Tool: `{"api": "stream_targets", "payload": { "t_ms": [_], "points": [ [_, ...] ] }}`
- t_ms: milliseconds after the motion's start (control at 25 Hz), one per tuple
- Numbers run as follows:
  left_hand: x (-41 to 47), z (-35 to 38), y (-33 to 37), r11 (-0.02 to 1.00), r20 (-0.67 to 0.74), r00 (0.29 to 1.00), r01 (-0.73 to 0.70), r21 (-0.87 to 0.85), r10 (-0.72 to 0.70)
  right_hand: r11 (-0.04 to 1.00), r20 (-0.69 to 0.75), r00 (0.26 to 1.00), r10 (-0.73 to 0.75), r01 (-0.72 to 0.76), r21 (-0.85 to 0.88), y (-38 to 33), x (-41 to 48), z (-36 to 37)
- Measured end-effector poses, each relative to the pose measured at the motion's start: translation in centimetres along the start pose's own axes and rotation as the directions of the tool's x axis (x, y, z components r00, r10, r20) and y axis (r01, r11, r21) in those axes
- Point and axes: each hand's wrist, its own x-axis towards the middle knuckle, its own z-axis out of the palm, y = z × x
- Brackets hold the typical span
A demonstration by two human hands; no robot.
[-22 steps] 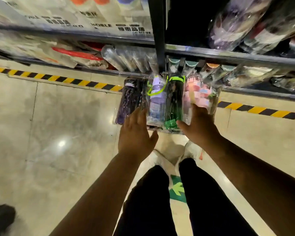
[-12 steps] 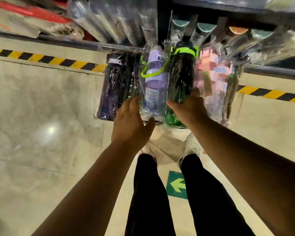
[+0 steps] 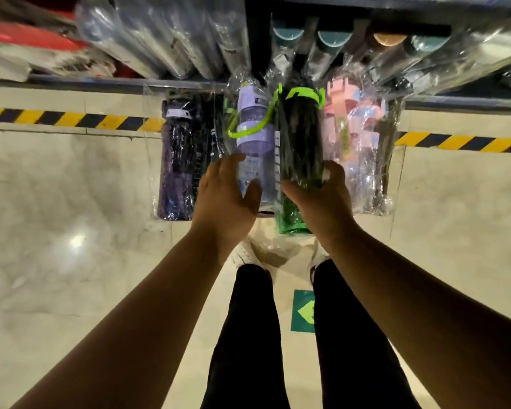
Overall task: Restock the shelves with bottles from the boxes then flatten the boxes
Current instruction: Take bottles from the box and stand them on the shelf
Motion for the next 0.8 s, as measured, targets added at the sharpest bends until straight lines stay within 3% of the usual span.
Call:
{"api": "stream_targets", "payload": {
  "t_ms": [80,200,320,440,560,640,720,800],
  "points": [
    [0.9,-0.4,1.3,0.990,0.022,0.999,0.027,-0.135,-0.024,0.995,-0.003,1.000,-0.007,0.008,0.103,-0.1,-2.0,-0.7],
    [0.9,-0.4,4.0,0.876,0.195,0.975,0.186,-0.445,-0.109,0.984,0.024,0.995,-0.093,0.088,0.153,-0.3,-4.9,-2.0],
    [1.0,0.0,5.5,0.817,0.237,0.969,0.192,-0.544,-0.070,0.944,0.115,0.977,-0.177,0.136,0.302,-0.6,-7.3,-2.1],
    [1.3,1.0,6.2,0.765,0.219,0.975,0.174,-0.620,-0.044,0.928,0.112,0.966,-0.231,0.184,0.324,0.4,-6.8,-2.7],
    [1.5,1.1,5.5,0.740,0.187,0.975,0.212,-0.638,-0.117,0.984,-0.143,0.978,-0.154,0.166,0.072,2.0,-3.8,-4.6],
    [2.1,1.1,4.2,0.754,0.171,0.968,0.249,-0.608,-0.182,0.982,-0.281,0.956,-0.080,0.028,-0.185,2.1,-0.8,-5.4],
    [2.9,1.5,2.8,0.750,0.137,0.959,0.280,-0.599,-0.249,0.940,-0.279,0.960,0.004,-0.098,-0.326,1.8,2.3,-5.2],
    [3.3,2.0,1.8,0.728,0.137,0.951,0.302,-0.615,-0.278,0.928,-0.179,0.982,0.060,-0.120,-0.351,1.7,4.9,-4.1]
  ]
}}
